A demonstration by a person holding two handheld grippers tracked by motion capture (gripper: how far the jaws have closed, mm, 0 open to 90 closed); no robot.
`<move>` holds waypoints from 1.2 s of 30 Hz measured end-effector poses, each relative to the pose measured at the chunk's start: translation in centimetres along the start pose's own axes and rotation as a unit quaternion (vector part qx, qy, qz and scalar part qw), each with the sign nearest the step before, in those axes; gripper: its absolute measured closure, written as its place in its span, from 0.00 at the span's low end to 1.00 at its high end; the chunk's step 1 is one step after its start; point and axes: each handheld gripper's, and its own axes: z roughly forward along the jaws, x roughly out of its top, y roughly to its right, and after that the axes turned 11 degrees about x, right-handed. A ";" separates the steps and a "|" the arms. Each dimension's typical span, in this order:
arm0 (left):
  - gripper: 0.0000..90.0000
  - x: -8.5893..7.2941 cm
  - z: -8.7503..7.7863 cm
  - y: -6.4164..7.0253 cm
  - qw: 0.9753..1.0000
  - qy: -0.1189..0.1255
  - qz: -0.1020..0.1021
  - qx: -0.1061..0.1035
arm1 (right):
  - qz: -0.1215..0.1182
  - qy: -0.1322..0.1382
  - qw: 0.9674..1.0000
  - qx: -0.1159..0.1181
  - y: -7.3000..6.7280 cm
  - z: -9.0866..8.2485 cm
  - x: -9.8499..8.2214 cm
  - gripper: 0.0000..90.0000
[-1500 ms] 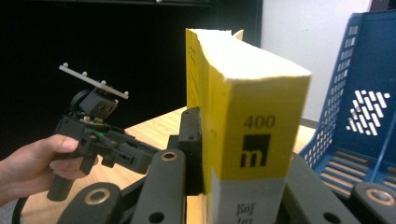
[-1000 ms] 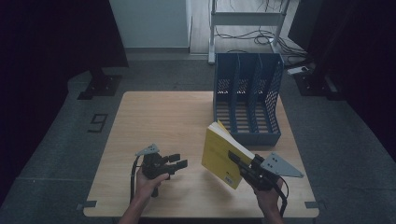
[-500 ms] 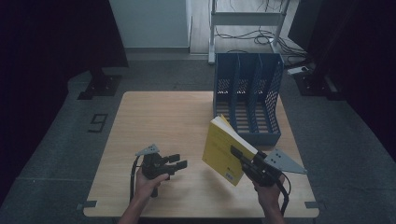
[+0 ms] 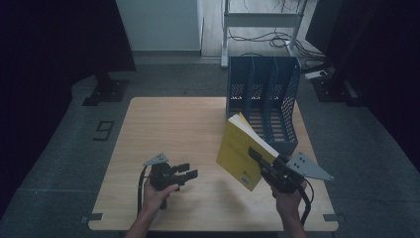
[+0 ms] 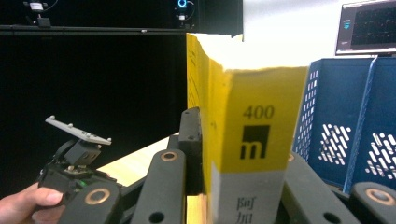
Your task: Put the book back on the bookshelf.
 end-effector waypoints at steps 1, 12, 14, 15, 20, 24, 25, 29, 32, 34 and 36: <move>0.45 0.0 0.0 0.0 1.000 0.000 0.000 0.000 | -0.001 -0.001 1.000 -0.001 0.1 0.0 0.1 0.83; 0.45 -0.1 0.0 -0.5 1.000 0.000 -0.011 0.001 | 0.013 0.010 1.000 -0.015 0.9 0.1 0.5 0.83; 0.46 -0.2 0.0 -0.6 1.000 -0.001 -0.014 0.003 | 0.015 0.011 1.000 -0.016 1.0 0.1 0.5 0.83; 0.46 -0.2 -0.1 -0.6 1.000 -0.001 -0.015 0.003 | 0.015 0.012 1.000 -0.017 1.1 0.1 0.6 0.83; 0.46 -0.1 -0.1 -0.7 1.000 -0.001 -0.020 -0.001 | 0.021 0.026 0.999 -0.022 1.3 -0.2 0.7 0.83; 0.46 -0.1 -0.2 -0.8 1.000 -0.003 -0.022 -0.002 | 0.023 0.032 0.999 -0.025 1.5 -0.5 1.0 0.83; 0.46 -0.1 -0.2 -0.8 1.000 -0.003 -0.022 -0.003 | 0.023 0.033 0.999 -0.025 1.6 -0.5 1.1 0.83; 0.46 -0.1 -0.1 -0.8 1.000 -0.004 -0.023 -0.003 | 0.021 0.036 0.999 -0.028 1.8 -0.6 1.5 0.83; 0.46 -0.1 -0.2 -0.8 1.000 -0.001 -0.025 -0.003 | 0.023 0.040 0.998 -0.033 2.0 -0.6 1.8 0.83; 0.46 -0.1 -0.2 -0.9 1.000 0.000 -0.025 -0.003 | 0.023 0.043 0.998 -0.038 2.2 -0.5 2.0 0.83; 0.46 -0.1 -0.3 -0.9 1.000 0.000 -0.025 -0.003 | 0.023 0.045 0.998 -0.041 2.4 -0.5 2.1 0.83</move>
